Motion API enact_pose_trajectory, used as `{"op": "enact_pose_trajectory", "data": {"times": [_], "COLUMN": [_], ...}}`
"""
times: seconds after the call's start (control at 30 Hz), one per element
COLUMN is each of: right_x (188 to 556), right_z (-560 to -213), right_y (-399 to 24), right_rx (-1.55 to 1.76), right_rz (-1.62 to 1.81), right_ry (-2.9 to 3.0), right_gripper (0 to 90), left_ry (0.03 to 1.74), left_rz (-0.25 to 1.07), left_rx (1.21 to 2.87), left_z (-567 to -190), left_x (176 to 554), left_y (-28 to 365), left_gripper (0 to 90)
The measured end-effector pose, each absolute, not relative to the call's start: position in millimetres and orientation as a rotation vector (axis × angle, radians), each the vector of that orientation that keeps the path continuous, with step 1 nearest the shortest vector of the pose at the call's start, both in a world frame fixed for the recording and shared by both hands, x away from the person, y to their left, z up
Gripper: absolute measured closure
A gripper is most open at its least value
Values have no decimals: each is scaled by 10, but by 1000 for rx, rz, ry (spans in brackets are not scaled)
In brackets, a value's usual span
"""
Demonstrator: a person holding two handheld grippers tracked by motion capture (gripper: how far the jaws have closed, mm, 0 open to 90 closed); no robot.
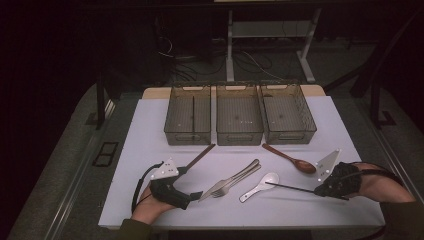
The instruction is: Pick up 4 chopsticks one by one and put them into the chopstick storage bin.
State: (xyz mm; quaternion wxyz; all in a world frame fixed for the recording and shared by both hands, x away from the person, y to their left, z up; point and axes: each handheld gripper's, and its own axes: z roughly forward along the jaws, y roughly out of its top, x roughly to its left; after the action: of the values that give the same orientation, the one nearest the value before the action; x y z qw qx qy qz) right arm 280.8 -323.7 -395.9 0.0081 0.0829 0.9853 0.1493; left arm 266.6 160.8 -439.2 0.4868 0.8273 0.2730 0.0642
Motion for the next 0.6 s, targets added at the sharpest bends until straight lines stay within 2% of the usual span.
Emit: {"op": "enact_pose_trajectory", "data": {"times": [0.6], "right_x": [2958], "right_z": [-3848], "right_y": [-3175], "right_rx": [519], "right_rz": [797], "right_ry": [2882], "right_gripper": [852], "left_ry": [669], "left_rz": [147], "left_rx": [2007], "left_z": [-4394], "left_x": [2670], "left_y": [1605], "left_gripper": [0]}}
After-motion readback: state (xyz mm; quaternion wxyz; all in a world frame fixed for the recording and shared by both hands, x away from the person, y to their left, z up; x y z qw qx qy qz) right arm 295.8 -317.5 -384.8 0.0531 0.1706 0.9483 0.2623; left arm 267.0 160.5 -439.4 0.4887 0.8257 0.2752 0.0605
